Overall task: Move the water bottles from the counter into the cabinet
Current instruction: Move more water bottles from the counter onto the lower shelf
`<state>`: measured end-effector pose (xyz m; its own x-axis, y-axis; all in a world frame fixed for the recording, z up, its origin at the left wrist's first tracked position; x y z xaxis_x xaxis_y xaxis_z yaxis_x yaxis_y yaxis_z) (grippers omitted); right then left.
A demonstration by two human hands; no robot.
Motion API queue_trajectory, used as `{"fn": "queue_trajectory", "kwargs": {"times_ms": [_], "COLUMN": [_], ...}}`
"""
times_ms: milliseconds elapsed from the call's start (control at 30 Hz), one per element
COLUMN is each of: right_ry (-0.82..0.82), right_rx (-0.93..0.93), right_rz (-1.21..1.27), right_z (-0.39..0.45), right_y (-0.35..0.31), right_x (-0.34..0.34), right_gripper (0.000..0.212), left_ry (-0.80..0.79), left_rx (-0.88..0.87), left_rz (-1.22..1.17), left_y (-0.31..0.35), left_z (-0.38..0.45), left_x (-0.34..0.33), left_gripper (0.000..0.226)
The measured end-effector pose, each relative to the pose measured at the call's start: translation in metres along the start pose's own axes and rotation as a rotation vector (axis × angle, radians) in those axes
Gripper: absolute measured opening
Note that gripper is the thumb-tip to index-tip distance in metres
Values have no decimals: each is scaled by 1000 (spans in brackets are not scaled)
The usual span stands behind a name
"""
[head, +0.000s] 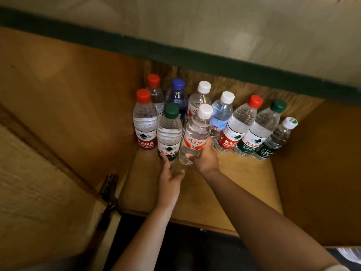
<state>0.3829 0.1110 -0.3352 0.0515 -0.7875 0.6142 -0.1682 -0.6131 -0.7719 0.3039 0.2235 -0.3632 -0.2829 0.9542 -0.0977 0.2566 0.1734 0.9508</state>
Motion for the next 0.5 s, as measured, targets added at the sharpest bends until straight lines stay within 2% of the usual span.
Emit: {"fn": "queue_trajectory", "kwargs": {"times_ms": [167,500], "right_ry": [9,-7], "right_rx": [-5,2], "right_rz": [12,47], "right_z": [1,6], "right_y": [1,-5], "right_x": [-2,-4], "right_gripper": [66,63], "left_ry": [-21,-27], "left_rx": [64,71], "left_rz": [-190,-295], "left_y": [6,14], "left_z": [14,25], "left_x": [-5,-7], "left_gripper": [79,81]}}
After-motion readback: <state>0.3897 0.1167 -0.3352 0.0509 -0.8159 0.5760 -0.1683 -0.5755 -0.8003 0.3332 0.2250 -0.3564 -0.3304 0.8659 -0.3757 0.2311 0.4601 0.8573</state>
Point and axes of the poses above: each hand's wrist, its own z-axis towards the middle knuckle, its own x-axis out of the back of the hand, y = z × x, the point moved 6 cm from there along z, towards the middle knuckle, and after that the axes turned 2 degrees about z, right-handed, at the moved point
